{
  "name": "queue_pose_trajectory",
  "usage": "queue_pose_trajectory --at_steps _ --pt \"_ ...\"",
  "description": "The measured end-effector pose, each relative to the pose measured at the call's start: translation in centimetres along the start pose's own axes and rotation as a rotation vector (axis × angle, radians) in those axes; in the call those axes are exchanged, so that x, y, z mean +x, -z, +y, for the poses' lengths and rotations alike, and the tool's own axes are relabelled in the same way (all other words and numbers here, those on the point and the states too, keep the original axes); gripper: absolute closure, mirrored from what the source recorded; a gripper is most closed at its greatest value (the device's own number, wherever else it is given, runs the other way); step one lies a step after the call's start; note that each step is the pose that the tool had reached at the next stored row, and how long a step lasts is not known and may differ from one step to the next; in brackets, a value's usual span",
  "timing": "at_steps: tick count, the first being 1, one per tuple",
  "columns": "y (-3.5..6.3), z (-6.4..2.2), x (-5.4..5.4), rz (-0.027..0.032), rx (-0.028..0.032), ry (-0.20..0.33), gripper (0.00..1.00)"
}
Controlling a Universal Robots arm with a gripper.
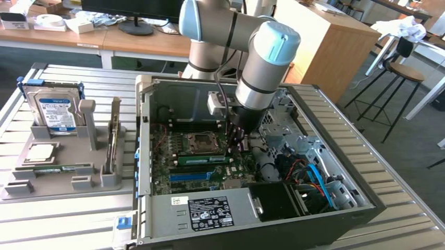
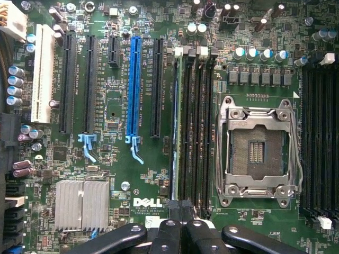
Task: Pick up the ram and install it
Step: 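Press down the ram until it locks into place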
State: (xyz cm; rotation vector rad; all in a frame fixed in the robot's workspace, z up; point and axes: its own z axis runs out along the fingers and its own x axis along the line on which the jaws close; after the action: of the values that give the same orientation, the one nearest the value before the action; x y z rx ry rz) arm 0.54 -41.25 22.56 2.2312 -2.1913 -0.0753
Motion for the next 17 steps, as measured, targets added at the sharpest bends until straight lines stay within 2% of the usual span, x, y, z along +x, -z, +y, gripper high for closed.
queue_pose_trajectory --at_steps 17 --pt "-0.20 -0.01 0.01 -0.0013 -0.0001 0.000 0.90"
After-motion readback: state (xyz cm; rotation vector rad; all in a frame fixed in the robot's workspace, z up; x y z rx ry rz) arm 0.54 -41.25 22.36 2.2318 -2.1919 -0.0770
